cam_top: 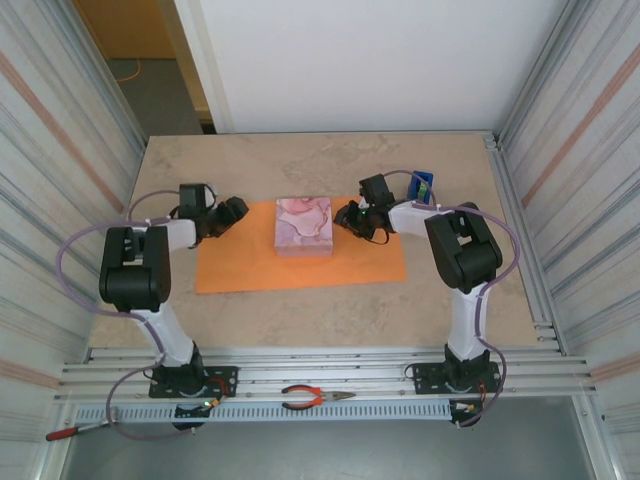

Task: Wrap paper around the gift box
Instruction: Move the wrapping paper to the center of the table, then pick up the gift box from the wrapping paper.

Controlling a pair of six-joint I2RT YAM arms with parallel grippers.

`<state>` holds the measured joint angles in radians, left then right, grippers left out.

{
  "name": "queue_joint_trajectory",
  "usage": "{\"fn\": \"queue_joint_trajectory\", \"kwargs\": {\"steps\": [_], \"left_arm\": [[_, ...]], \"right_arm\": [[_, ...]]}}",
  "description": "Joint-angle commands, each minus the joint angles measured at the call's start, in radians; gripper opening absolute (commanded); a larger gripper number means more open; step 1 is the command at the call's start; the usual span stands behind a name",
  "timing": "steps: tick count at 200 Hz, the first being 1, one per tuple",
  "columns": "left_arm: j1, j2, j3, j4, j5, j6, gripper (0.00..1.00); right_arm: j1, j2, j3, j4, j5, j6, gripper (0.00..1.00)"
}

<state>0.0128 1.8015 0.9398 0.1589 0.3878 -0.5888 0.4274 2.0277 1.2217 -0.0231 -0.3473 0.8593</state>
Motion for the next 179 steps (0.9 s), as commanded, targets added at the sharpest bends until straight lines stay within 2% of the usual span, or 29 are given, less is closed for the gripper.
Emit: {"fn": "queue_joint_trajectory", "kwargs": {"steps": [1,7,25,45,98,136,179], "left_arm": [[0.018,-0.074,0.045,-0.06,0.069,0.073,0.7],[0.019,-0.095,0.05,-0.073,0.076,0.072,0.7],[0.015,-0.147,0.041,-0.073,0.116,0.041,0.7],[-0.013,-0.196,0.001,-0.068,0.151,0.008,0.7],[-0.158,-0.248,-0.059,-0.095,0.132,0.043,0.71],[-0.23,-0.209,-0.064,-0.1,0.1,0.07,0.72],[-0.276,-0.139,-0.038,-0.091,0.088,0.073,0.72]], "right_arm": [[-0.01,-0.057,0.012,-0.055,-0.012,-0.068,0.38],[-0.008,-0.078,0.009,-0.066,-0.006,-0.08,0.41],[0.006,-0.127,0.01,-0.125,0.023,-0.119,0.57],[0.018,-0.18,-0.025,-0.143,0.045,-0.132,0.67],[0.045,-0.274,-0.107,-0.088,0.03,-0.107,0.75],[0.08,-0.223,-0.065,-0.079,0.001,-0.104,0.78],[0.097,-0.16,-0.05,-0.042,-0.02,-0.076,0.76]]}}
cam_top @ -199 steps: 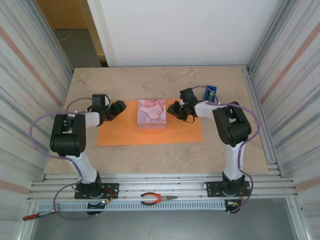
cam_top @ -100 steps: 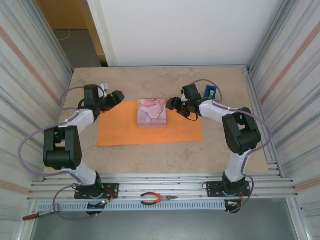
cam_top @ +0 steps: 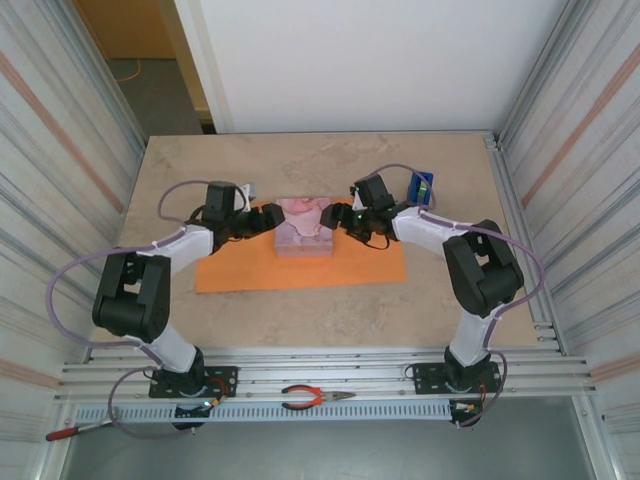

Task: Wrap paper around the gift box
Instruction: Pick up the gift box from the wrapping paper, then place the gift box on the wrapping paper.

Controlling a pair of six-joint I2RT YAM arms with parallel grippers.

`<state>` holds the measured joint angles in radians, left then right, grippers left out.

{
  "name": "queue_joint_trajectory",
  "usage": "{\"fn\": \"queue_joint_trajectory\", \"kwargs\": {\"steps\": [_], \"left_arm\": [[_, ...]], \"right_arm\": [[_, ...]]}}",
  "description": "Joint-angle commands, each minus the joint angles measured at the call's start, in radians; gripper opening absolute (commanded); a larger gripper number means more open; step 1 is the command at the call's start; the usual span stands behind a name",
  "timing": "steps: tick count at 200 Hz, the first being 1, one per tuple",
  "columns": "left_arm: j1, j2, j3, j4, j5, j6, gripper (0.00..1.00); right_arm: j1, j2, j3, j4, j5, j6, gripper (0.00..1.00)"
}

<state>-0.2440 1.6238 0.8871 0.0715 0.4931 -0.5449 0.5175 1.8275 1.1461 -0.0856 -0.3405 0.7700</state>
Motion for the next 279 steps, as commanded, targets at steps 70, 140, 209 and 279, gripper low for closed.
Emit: {"fn": "queue_joint_trajectory", "kwargs": {"steps": [70,140,209,279], "left_arm": [[-0.062,0.091,0.063,0.006,0.038,0.062,0.59],[-0.088,-0.044,0.034,-0.013,0.08,0.033,0.58],[-0.112,-0.088,-0.058,0.007,0.066,0.015,0.6],[-0.076,-0.061,-0.131,0.022,0.0,0.009,0.63]], "right_arm": [[0.014,0.054,0.02,0.049,-0.076,0.032,0.51],[0.047,-0.045,-0.003,0.025,-0.062,0.032,0.38],[0.072,-0.094,-0.082,0.031,-0.025,0.045,0.39],[0.064,-0.069,-0.092,0.022,-0.002,0.04,0.62]]}}
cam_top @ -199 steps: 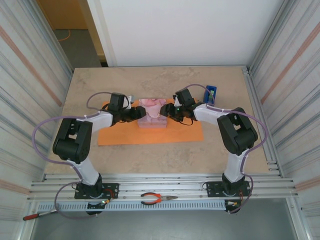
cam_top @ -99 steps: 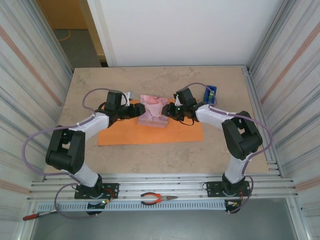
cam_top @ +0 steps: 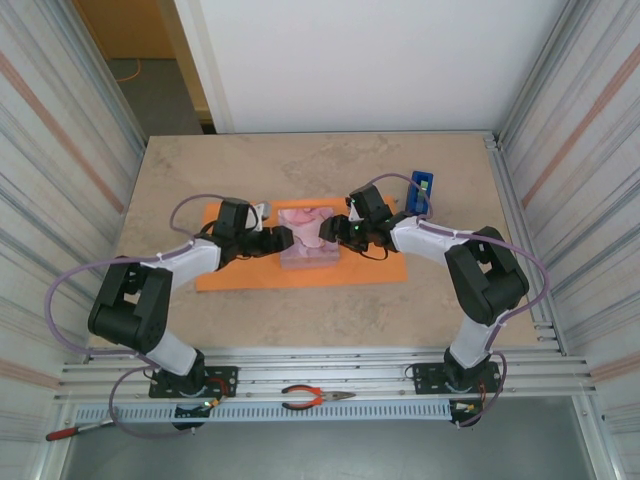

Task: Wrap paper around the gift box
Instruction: Place the gift box on the wrapping paper.

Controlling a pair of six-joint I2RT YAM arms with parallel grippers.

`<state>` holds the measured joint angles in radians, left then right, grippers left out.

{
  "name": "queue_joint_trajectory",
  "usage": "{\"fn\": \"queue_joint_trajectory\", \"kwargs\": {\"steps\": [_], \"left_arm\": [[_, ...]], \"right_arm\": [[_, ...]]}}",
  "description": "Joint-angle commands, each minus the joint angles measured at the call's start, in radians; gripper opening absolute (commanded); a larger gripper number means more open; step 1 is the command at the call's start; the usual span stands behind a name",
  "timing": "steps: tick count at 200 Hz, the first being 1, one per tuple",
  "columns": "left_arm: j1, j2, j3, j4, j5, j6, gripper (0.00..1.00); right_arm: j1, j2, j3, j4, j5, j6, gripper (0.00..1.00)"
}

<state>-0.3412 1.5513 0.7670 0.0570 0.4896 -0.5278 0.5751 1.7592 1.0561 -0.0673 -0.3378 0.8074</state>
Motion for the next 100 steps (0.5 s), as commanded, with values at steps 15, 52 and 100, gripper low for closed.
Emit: {"fn": "queue_joint_trajectory", "kwargs": {"steps": [15,52,100], "left_arm": [[0.035,0.012,-0.006,0.027,-0.001,0.001,0.65],[0.042,0.018,0.008,0.029,0.02,0.003,0.65],[0.038,0.048,0.045,0.049,0.08,0.003,0.56]], "right_arm": [[0.006,-0.003,-0.002,-0.005,0.001,-0.003,0.62],[0.005,-0.001,0.0,-0.012,0.005,-0.005,0.62],[0.005,0.016,0.002,0.0,-0.001,0.003,0.53]]}}
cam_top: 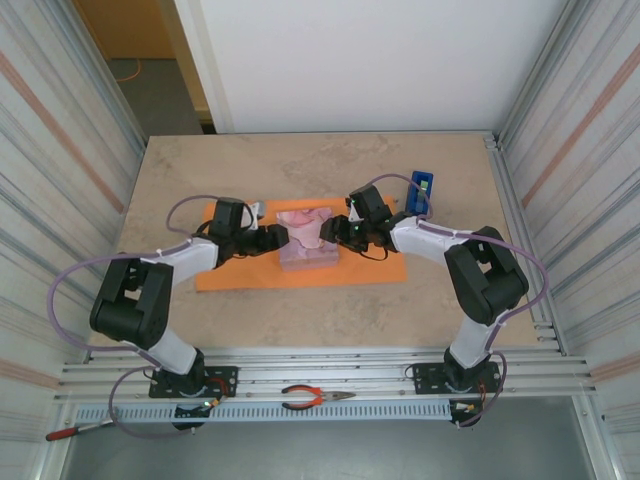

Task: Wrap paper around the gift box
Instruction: Place the gift box on the wrapping paper.

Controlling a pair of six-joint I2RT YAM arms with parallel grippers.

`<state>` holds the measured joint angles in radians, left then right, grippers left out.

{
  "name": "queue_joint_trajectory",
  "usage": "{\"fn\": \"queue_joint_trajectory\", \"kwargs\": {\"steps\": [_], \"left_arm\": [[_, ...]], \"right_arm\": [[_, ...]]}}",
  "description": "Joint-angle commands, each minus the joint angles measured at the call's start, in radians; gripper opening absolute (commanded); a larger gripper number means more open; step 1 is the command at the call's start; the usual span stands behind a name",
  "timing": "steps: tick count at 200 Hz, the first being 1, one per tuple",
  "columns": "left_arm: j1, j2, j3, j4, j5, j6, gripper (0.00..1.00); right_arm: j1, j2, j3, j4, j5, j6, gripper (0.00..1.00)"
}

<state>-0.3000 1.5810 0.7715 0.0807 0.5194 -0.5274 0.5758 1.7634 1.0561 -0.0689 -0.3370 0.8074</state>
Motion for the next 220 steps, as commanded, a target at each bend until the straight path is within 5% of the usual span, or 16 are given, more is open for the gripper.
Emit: {"fn": "queue_joint_trajectory", "kwargs": {"steps": [1,220], "left_arm": [[-0.003,0.018,0.042,0.025,0.051,0.003,0.56],[0.002,0.093,0.107,-0.018,0.042,0.043,0.56]], "right_arm": [[0.004,0.013,0.002,0.001,-0.001,0.003,0.52],[-0.008,0.042,0.04,-0.002,-0.003,0.006,0.43]]}}
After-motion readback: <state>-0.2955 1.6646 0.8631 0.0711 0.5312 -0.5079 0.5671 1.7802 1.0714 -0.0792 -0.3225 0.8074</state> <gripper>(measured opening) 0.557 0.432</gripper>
